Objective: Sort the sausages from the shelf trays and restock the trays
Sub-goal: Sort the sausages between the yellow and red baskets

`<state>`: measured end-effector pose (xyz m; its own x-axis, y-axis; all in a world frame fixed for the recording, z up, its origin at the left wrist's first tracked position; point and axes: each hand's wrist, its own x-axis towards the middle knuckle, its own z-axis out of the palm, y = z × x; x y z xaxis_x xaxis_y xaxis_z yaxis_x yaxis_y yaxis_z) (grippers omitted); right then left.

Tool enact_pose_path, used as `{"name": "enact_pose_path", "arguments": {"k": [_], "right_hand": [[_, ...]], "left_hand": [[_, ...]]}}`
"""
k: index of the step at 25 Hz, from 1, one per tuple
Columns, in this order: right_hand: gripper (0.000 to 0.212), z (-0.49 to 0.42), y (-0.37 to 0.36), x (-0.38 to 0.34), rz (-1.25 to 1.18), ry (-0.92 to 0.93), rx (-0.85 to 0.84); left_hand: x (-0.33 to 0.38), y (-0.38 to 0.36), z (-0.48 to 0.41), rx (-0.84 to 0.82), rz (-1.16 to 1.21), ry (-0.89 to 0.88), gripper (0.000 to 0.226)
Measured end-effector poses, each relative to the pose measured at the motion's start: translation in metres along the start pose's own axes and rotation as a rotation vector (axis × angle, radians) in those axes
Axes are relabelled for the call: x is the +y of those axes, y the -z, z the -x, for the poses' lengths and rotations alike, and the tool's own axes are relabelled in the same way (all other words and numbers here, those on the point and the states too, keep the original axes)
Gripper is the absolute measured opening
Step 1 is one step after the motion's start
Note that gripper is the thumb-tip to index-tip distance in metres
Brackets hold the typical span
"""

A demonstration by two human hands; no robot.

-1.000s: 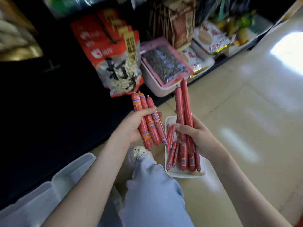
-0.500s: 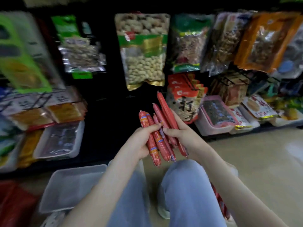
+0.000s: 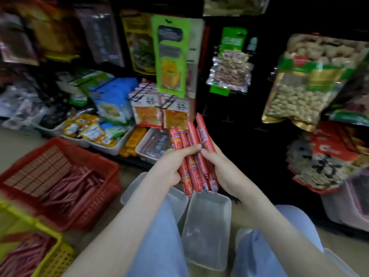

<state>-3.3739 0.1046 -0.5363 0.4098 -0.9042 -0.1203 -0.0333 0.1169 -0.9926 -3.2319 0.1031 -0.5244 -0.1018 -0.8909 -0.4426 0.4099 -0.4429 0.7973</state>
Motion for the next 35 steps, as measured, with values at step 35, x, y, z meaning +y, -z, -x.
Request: {"name": "enact_pose_path", "arguments": {"k": [35], "right_hand": [[0.025,-0.069,-0.490,0.094,-0.035,-0.349,-0.896]], "left_hand": [[-0.040,0.410,0.242,1.006,0.619,-0.334,0.026]]}}
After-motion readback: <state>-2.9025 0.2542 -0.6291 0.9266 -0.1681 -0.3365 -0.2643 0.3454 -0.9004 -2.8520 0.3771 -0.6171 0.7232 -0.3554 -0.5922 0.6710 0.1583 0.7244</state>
